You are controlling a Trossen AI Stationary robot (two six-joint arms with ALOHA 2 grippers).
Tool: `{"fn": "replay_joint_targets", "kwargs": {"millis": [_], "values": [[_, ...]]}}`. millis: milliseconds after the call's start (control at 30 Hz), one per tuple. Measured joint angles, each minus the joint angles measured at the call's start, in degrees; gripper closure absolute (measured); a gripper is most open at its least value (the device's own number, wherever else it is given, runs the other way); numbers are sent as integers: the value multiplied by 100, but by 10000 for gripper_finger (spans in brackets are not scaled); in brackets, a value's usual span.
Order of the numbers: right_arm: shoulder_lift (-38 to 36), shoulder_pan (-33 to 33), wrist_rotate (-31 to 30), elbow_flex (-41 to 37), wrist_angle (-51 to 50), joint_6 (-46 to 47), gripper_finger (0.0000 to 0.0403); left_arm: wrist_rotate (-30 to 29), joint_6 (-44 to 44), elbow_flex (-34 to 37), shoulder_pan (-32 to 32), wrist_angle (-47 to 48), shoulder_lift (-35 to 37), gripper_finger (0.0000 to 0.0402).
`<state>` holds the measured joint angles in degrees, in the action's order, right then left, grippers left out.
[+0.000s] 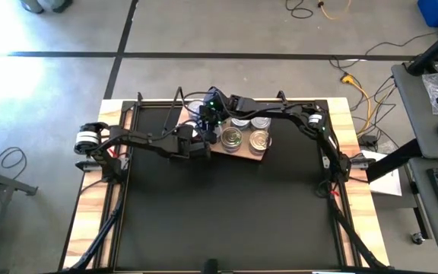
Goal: Stack canned seafood by type on shelf
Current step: Stack the red tuna can on the red tuna can
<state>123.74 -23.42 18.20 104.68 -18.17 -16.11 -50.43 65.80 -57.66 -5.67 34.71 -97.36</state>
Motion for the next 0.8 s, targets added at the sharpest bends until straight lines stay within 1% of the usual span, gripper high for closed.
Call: {"fn": "replay_joint_targets", "kwargs": {"millis": [200, 367, 567, 700, 800], "values": [[0, -11, -28, 0, -9, 35, 390, 201, 110, -89, 1, 288, 29, 2], [0, -21, -271, 0, 24, 163, 390, 354, 328, -91, 53, 623, 176, 2], [0, -50, -455, -10, -72, 126, 390, 398, 376, -82, 55, 712, 247, 1], [0, -73, -777, -3, -154, 89, 390, 415, 378, -82, 63, 709, 254, 1], [0, -105, -813, -4, -195, 96, 390, 459, 376, -82, 63, 709, 255, 1]]}}
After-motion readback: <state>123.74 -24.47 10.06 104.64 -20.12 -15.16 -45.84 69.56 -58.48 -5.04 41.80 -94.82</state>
